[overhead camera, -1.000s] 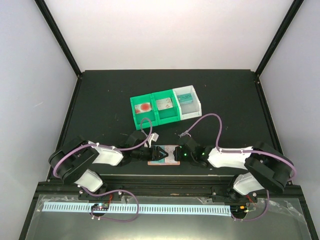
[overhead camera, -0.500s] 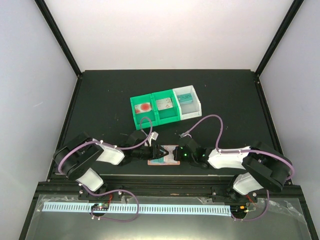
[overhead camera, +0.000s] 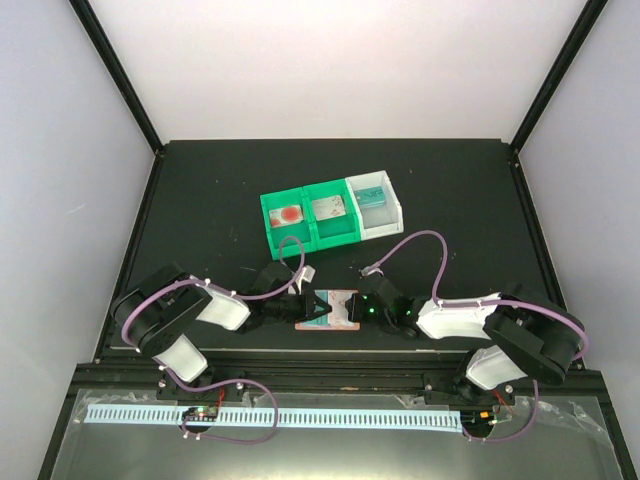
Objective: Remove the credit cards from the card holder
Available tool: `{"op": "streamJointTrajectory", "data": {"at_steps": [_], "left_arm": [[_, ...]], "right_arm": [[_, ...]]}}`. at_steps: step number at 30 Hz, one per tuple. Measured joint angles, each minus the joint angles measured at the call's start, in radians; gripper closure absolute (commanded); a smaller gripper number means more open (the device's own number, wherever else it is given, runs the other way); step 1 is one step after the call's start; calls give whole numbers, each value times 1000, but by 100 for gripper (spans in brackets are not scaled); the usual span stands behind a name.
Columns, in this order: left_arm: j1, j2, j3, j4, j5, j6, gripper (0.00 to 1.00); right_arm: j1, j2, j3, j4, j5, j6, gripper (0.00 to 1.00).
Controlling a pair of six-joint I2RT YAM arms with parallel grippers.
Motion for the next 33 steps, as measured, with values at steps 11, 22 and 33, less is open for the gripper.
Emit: {"op": "streamJointTrajectory", "data": {"at_steps": [11, 22, 33], "left_arm": [[0, -63, -6, -48, -13, 1, 98], [0, -204, -19, -200, -85, 33, 98], [0, -371, -21, -361, -171, 94, 98]], "right_arm": [[0, -1, -3, 4, 1, 0, 95], [0, -4, -2, 0, 3, -2, 95], [0, -79, 13, -138, 8, -89, 90]]}}
